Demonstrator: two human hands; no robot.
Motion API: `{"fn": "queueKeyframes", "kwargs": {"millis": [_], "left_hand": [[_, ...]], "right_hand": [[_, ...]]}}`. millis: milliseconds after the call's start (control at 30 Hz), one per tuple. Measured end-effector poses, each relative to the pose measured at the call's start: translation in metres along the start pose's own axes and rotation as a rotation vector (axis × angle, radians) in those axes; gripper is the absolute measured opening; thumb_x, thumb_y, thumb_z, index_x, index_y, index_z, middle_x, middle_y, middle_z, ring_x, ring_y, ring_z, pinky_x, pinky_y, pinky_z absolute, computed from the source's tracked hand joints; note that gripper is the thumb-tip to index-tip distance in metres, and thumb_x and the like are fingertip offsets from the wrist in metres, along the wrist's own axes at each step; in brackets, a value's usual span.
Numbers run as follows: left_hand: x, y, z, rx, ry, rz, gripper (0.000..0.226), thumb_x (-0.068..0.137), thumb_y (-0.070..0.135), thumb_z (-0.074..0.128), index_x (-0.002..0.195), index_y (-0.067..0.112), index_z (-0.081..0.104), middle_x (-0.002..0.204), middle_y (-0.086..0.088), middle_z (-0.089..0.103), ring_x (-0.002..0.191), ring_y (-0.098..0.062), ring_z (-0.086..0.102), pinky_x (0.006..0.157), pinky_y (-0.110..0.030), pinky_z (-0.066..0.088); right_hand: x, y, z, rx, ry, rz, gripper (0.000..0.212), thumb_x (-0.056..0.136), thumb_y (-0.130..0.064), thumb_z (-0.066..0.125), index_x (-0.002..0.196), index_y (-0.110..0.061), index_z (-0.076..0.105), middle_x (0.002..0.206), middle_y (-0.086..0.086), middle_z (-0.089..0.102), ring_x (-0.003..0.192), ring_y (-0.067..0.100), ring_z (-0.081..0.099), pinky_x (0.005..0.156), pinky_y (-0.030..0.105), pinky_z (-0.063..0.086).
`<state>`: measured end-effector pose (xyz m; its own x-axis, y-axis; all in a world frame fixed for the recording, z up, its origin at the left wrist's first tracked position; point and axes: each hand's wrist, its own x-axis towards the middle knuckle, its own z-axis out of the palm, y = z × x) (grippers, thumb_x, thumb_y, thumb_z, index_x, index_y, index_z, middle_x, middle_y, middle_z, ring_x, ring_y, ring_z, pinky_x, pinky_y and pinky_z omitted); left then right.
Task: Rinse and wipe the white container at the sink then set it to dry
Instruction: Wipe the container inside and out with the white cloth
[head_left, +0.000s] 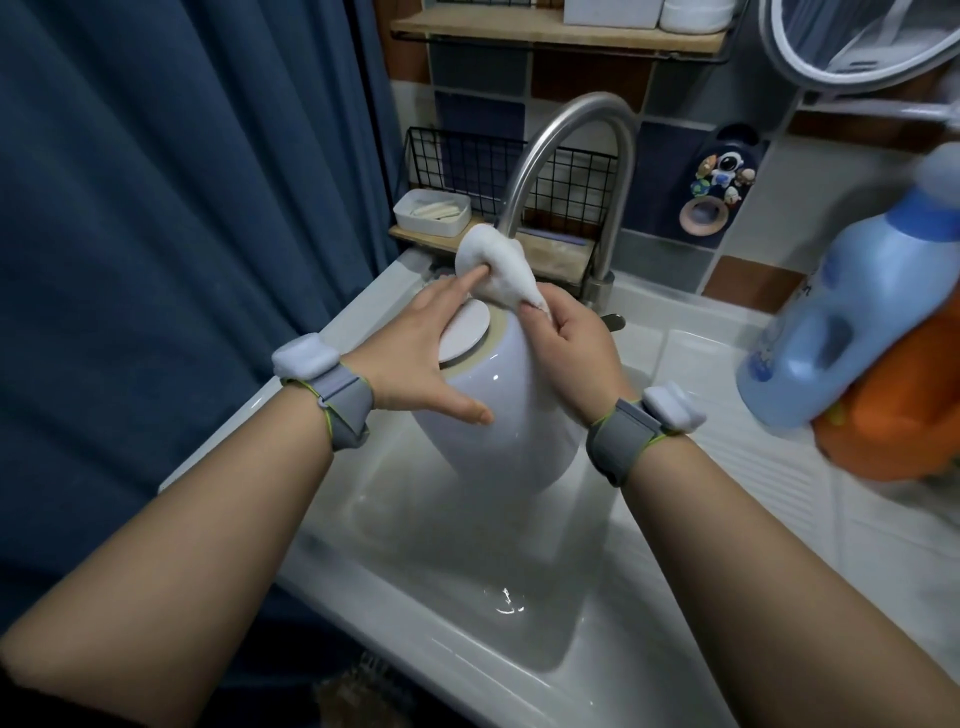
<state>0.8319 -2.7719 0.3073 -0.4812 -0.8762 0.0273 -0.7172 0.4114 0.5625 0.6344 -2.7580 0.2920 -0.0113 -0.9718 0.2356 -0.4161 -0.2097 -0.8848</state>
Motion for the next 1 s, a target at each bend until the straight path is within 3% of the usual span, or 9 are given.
{"fn": "queueKeyframes", "kwargs": {"millis": [200, 300, 367, 467, 600, 733, 800, 900, 1000], "left_hand": [[0.002, 0.012, 0.003, 0.109, 0.044, 0.070, 0.148, 0.041, 0.055, 0.093, 0.155, 0.042, 0.000, 0.159, 0.003, 0.014, 0.137, -0.014, 0.031, 0.115, -0.041, 0.037], [0.000, 0.016, 0.005, 0.206, 0.007, 0.148, 0.151, 0.038, 0.060, 0.089, 0.153, 0.047, -0.008, 0.161, -0.001, 0.006, 0.140, -0.030, 0.035, 0.107, -0.048, 0.046], [0.001, 0.018, 0.007, 0.265, -0.024, 0.188, 0.155, 0.037, 0.061, 0.089, 0.153, 0.049, -0.014, 0.165, -0.003, -0.005, 0.144, -0.035, 0.032, 0.107, -0.046, 0.046], [0.001, 0.018, 0.011, 0.260, -0.054, 0.170, 0.158, 0.039, 0.059, 0.091, 0.151, 0.051, -0.021, 0.166, -0.005, -0.021, 0.149, -0.036, 0.026, 0.107, -0.041, 0.044], [-0.002, 0.013, 0.014, 0.147, -0.056, 0.091, 0.152, 0.044, 0.055, 0.093, 0.152, 0.049, -0.013, 0.162, -0.010, 0.016, 0.147, -0.030, 0.026, 0.116, -0.040, 0.036], [-0.002, 0.008, 0.017, 0.081, -0.017, 0.044, 0.150, 0.044, 0.054, 0.095, 0.156, 0.042, -0.004, 0.160, -0.007, 0.023, 0.147, -0.022, 0.025, 0.114, -0.027, 0.027], [-0.002, 0.002, 0.017, 0.050, -0.006, 0.006, 0.149, 0.045, 0.053, 0.095, 0.157, 0.039, -0.002, 0.159, -0.005, 0.022, 0.147, -0.021, 0.024, 0.112, -0.026, 0.024], [-0.005, -0.010, 0.015, -0.034, 0.039, -0.086, 0.147, 0.046, 0.053, 0.094, 0.156, 0.043, -0.004, 0.160, 0.000, 0.018, 0.147, -0.018, 0.021, 0.111, -0.027, 0.022], [-0.008, -0.021, 0.012, -0.118, 0.099, -0.185, 0.150, 0.042, 0.059, 0.092, 0.157, 0.042, -0.003, 0.164, 0.003, 0.011, 0.149, -0.015, 0.016, 0.111, -0.027, 0.020]], "right_hand": [[0.001, 0.007, 0.000, 0.092, 0.186, 0.125, 0.021, 0.096, -0.030, 0.045, 0.097, -0.026, 0.066, 0.083, -0.012, 0.065, 0.080, 0.010, 0.059, 0.067, 0.029, 0.042], [0.008, 0.005, -0.006, 0.122, 0.188, 0.156, 0.025, 0.094, -0.033, 0.044, 0.102, -0.024, 0.066, 0.093, -0.005, 0.069, 0.088, 0.015, 0.063, 0.078, 0.036, 0.049], [0.012, 0.003, -0.008, 0.072, 0.097, 0.127, 0.030, 0.095, -0.031, 0.045, 0.113, -0.022, 0.067, 0.109, 0.003, 0.069, 0.104, 0.023, 0.063, 0.092, 0.046, 0.051], [0.016, -0.004, -0.014, -0.047, -0.092, 0.065, 0.025, 0.093, -0.021, 0.050, 0.108, -0.018, 0.070, 0.111, 0.007, 0.069, 0.107, 0.025, 0.061, 0.097, 0.050, 0.048], [0.015, -0.009, -0.021, -0.097, -0.265, 0.008, 0.024, 0.095, -0.020, 0.056, 0.114, -0.015, 0.069, 0.118, 0.006, 0.067, 0.111, 0.023, 0.060, 0.101, 0.045, 0.046], [0.014, 0.000, -0.019, -0.097, -0.238, -0.059, 0.036, 0.093, -0.032, 0.061, 0.128, -0.020, 0.060, 0.131, 0.003, 0.060, 0.120, 0.017, 0.055, 0.104, 0.033, 0.043], [0.011, 0.011, -0.018, 0.076, -0.007, 0.064, 0.041, 0.088, -0.038, 0.062, 0.127, -0.024, 0.058, 0.131, 0.002, 0.060, 0.118, 0.015, 0.056, 0.102, 0.031, 0.043], [-0.005, 0.042, -0.016, 0.150, 0.380, 0.387, 0.024, 0.078, -0.037, 0.057, 0.097, -0.022, 0.060, 0.102, 0.001, 0.059, 0.091, 0.022, 0.053, 0.084, 0.035, 0.045], [-0.031, 0.069, 0.000, 0.182, 0.251, 0.733, 0.031, 0.083, -0.039, 0.058, 0.102, -0.015, 0.060, 0.105, 0.004, 0.054, 0.092, 0.027, 0.054, 0.083, 0.039, 0.043]]}}
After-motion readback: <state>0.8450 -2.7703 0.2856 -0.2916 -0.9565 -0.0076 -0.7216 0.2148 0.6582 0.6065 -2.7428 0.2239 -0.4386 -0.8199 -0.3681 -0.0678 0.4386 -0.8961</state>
